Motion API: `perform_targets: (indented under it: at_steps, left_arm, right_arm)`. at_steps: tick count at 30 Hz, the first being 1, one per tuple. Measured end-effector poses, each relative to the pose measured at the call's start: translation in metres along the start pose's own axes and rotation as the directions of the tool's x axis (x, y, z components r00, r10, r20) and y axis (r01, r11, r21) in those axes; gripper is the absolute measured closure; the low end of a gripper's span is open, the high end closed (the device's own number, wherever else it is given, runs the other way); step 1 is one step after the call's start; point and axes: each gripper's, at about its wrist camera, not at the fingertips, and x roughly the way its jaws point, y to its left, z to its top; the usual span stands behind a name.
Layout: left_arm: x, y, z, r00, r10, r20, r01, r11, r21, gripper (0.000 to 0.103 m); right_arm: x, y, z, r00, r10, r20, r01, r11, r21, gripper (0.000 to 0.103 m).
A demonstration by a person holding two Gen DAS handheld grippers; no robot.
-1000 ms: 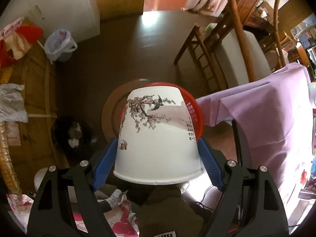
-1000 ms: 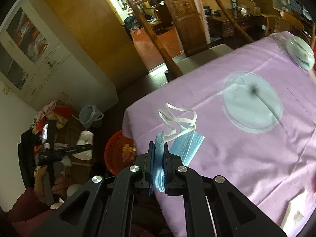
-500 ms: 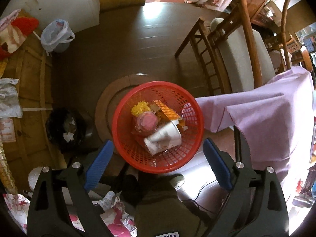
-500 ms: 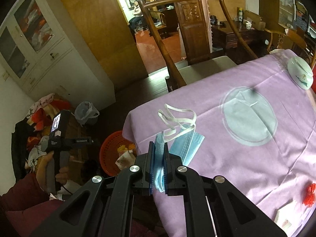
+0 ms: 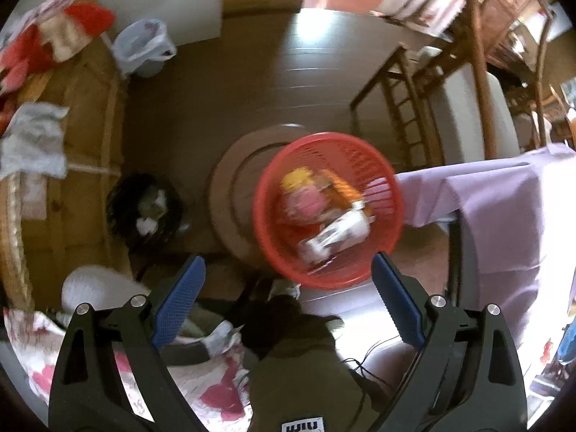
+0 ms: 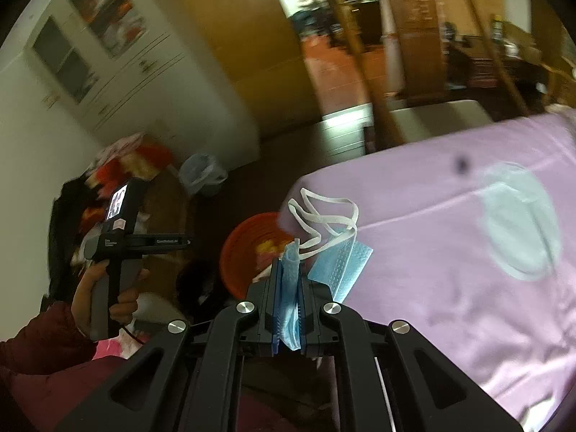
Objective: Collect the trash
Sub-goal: 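Open the left tool over the red basket while the right tool opens to drop the mask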
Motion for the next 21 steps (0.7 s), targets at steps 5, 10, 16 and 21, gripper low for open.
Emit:
perform_targets:
  at_steps: [5,10,16,21]
  left_arm:
    - [-0.005,0.036,-0.021,1.000,0.027,-0.004,-0.027,0.996,-0.079,0.013]
    - [-0.006,0.070,-0.041,0.999,0.042,-0.020,-0.045,0.987,-0.154,0.013]
    - [-0.004,0.101,-0.055,0.998,0.048,-0.037,-0.055,0.974,-0.221,0.013]
    - [0.000,0.117,-0.062,0.998,0.045,-0.050,-0.056,0.966,-0.254,0.013]
  right_arm:
    - [0.037,0.026,0.010,0.994,0.077,-0.081,-0.082,0.995,-0.063,0.095]
    - [0.083,0.056,0.021,0.978,0.123,-0.168,-0.144,0.983,-0.115,0.095]
    - [0.156,0.094,0.030,0.954,0.132,-0.271,-0.185,0.966,-0.180,0.095]
    - [0.221,0.108,0.035,0.936,0.108,-0.336,-0.186,0.960,-0.211,0.092]
